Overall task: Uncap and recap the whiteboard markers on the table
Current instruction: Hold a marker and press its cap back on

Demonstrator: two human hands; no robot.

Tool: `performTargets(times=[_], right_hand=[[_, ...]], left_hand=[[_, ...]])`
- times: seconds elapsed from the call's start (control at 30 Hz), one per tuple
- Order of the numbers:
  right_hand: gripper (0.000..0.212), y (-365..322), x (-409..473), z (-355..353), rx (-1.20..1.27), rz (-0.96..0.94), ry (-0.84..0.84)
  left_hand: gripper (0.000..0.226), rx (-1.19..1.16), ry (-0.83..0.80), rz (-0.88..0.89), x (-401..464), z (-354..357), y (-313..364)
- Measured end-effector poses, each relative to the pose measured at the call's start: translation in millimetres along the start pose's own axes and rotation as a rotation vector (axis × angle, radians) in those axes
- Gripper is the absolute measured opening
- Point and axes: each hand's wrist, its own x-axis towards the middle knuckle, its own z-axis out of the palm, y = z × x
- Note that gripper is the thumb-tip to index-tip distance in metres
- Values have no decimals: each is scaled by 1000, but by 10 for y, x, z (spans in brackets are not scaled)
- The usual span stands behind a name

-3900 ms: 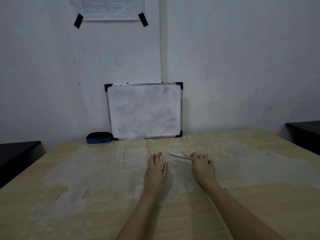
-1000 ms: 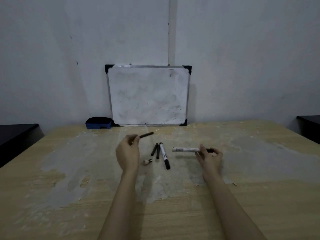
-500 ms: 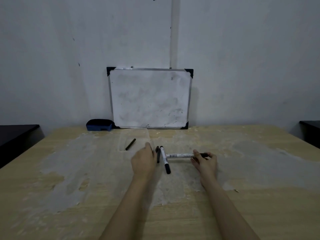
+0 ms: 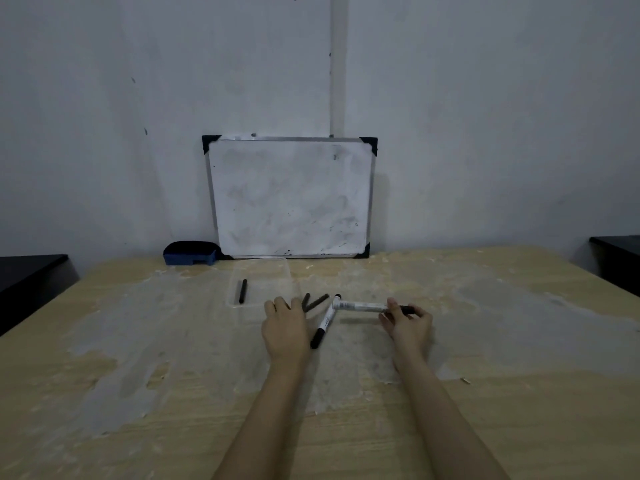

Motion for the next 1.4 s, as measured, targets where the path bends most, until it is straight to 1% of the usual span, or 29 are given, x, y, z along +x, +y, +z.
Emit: performTargets(times=[0.07,0.2,0.37,0.43,0.5,0.57,0.63,0.67,0.73,0.83,0.9,0.97,1.07,1.13,1.2,1.3,1.4], right_hand=[[29,-10,23,0,52,6,34],[28,-17,25,5,34,-14,49],[37,0,20,6,-8,4,58],[30,-2,8,22,19,14,24],[28,-2,-11,48,28,41,-36],[28,-2,-48,75,16,81,-113],[28,2,-77,89,72,137,-140],[27,1,-76,86,125,165,-129],[25,-4,-53,58,219,206,-110],[23,9,-2,20,302,221,-102],[26,23,11,14,311,219,-94],[29,24,-3,19,290,213,-87],[31,20,-46,44,119,119,-62],[32,35,-73,64,13,48,-71],[32,48,-86,71,-32,28,-81],[32,52,-85,62,-56,25,-86],[32,53,-98,62,-64,25,-133]], left_hand=[[26,-69,55,-3,-38,4,-84],[23,-178,122,40,-90,42,-152],[24,-222,151,87,-107,35,-154],[24,-247,160,106,-102,28,-154],[24,-293,165,152,-115,7,-123],[27,-412,181,174,-154,-31,-69],[27,-542,222,113,-183,-76,-46],[26,-552,233,73,-178,-89,-58],[24,-434,183,18,-147,-80,-112],[32,-273,-6,-59,-121,-41,-192],[30,-243,-98,-54,-110,-10,-221],[26,-239,-132,0,-87,23,-240],[24,-334,-111,73,-71,36,-236],[21,-532,-81,76,-83,21,-206],[21,-689,-66,77,-84,4,-174],[22,-765,-65,93,-88,-3,-151],[22,-798,-88,104,-87,20,-143]])
